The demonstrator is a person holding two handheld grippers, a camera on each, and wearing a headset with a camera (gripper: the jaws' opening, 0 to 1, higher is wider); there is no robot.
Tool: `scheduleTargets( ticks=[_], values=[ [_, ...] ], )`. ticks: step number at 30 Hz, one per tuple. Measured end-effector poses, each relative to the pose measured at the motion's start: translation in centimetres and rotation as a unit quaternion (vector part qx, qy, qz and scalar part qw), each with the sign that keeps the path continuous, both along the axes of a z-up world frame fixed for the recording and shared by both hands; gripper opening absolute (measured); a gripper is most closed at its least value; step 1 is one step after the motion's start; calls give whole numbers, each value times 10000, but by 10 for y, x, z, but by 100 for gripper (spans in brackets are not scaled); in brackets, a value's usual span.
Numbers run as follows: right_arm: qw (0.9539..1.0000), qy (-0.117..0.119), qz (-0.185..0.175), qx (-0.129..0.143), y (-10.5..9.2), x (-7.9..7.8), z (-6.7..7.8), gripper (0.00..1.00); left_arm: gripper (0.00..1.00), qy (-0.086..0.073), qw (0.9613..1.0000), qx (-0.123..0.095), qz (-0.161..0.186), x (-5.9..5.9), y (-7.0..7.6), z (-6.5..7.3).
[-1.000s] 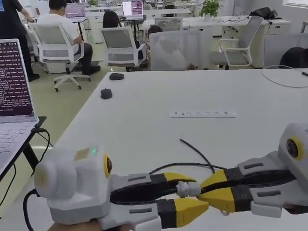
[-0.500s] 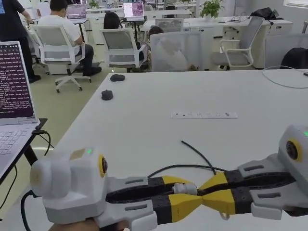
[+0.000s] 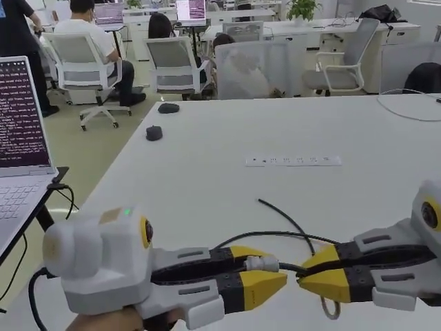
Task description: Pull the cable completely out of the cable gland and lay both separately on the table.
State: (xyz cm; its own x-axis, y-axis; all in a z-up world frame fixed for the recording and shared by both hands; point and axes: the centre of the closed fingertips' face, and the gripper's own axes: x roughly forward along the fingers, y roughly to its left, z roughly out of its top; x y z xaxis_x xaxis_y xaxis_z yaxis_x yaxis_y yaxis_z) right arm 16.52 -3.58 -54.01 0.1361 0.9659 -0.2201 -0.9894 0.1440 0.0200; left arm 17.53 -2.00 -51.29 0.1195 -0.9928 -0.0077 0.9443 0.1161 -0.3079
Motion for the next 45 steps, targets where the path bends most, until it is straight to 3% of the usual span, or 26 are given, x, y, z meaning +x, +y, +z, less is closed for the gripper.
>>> scheduleTargets(
  ticks=[16, 26, 31, 34, 39, 45],
  values=[
    [9987, 241, -282, -352, -24, 1, -35, 3, 16, 28, 10000, 79, 52, 2, 1, -3],
    [9983, 253, -329, -411, -26, 2, -37, 4, 16, 26, 9999, 100, 82, 3, 2, -3],
    [9981, 235, -280, -501, -25, 0, -31, 5, 16, 1, 9998, 181, 47, 1, 0, -6],
    [9995, 223, -117, -193, -15, -5, -11, 7, 16, -81, 9995, 284, -84, -6, -4, -9],
    [9992, 1, 387, -138, 10, -20, 12, 17, 16, -113, 9992, 338, -190, -9, -5, -11],
    [9981, -136, 539, -279, 22, -19, 12, 19, 16, -107, 9995, 246, -164, -8, -3, -7]
  ],
)
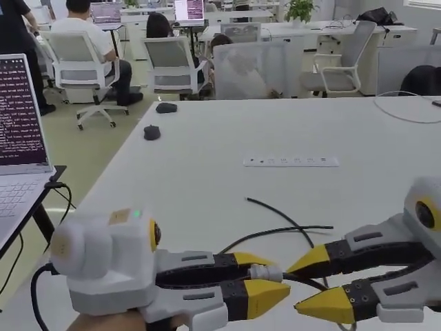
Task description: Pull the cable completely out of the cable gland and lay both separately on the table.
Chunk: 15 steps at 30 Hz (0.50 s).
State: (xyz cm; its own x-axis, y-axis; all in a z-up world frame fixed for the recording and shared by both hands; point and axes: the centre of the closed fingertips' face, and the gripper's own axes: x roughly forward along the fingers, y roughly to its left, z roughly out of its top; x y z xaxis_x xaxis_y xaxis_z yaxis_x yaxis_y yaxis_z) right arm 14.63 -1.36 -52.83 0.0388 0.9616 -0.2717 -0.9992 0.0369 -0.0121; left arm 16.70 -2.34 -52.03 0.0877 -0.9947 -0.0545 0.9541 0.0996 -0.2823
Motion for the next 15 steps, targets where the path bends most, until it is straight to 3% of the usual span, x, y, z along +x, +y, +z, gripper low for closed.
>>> scheduleTargets(
  ticks=[5, 15],
  values=[
    [9998, -93, -115, -104, -3, 9, -7, 4, 16, -40, 10000, -20, -59, -3, -1, 1],
    [9998, -124, -182, -32, -4, 12, -5, 3, 16, -24, 10000, -66, 6, 1, 0, 3]
  ],
)
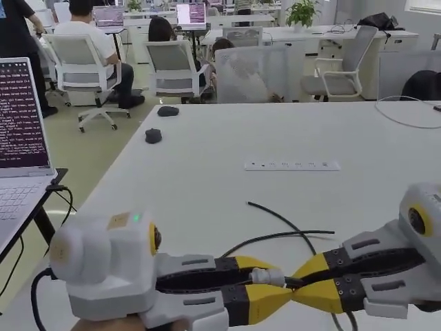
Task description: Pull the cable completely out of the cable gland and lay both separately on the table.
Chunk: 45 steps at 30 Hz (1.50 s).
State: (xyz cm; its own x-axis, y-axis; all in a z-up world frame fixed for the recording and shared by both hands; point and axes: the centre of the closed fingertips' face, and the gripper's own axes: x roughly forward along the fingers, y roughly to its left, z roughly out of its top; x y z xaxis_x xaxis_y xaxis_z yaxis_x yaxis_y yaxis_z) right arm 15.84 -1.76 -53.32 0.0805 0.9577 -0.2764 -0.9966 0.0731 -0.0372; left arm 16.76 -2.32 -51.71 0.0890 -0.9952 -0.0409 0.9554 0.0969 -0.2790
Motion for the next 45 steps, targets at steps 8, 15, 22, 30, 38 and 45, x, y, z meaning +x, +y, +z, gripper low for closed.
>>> scheduleTargets(
  ticks=[8, 15, 22, 30, 38, 45],
  values=[
    [9999, 63, -129, 27, -10, 5, -3, 3, 16, 52, 9999, -92, 113, 5, 3, 3],
    [9994, 137, -331, 0, -25, 8, -11, 3, 16, 82, 9995, -187, 221, 9, 6, 6],
    [9981, 289, -545, -25, -40, 10, -24, 3, 16, 98, 9993, -226, 272, 11, 8, 8],
    [9972, 361, -650, -19, -48, 9, -29, 3, 16, 64, 9994, -182, 273, 11, 7, 7],
    [9969, 426, -590, -299, -43, 6, -36, 4, 16, -45, 9996, -39, 285, 10, 5, 3],
    [9984, 259, -467, -192, -22, 3, -14, 14, 16, -84, 9998, 38, 180, 6, 3, 0]
  ],
)
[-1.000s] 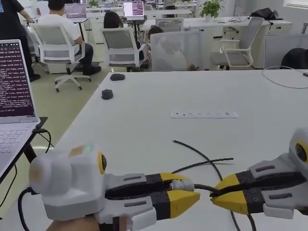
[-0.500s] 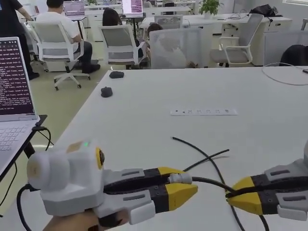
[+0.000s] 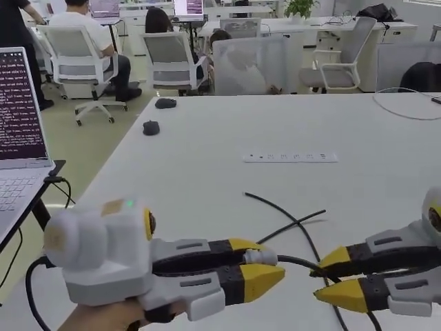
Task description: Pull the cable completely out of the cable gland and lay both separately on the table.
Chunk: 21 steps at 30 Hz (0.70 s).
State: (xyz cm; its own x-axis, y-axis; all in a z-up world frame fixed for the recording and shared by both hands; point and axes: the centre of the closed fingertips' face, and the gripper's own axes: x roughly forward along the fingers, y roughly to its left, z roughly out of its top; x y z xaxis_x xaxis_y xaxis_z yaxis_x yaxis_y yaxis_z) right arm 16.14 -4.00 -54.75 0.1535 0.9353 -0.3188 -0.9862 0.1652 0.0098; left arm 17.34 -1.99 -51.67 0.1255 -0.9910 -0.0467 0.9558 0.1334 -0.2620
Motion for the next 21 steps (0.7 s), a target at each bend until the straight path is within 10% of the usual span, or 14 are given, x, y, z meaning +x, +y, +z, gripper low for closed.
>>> scheduleTargets(
  ticks=[7, 21],
  values=[
    [9989, -331, 118, 296, 28, -1, 21, 11, 16, 12, 9999, 65, -89, -3, -1, -2],
    [9994, -186, 152, 256, 26, -6, 11, 3, 16, 19, 9996, 194, -208, -9, -2, -6]
  ],
)
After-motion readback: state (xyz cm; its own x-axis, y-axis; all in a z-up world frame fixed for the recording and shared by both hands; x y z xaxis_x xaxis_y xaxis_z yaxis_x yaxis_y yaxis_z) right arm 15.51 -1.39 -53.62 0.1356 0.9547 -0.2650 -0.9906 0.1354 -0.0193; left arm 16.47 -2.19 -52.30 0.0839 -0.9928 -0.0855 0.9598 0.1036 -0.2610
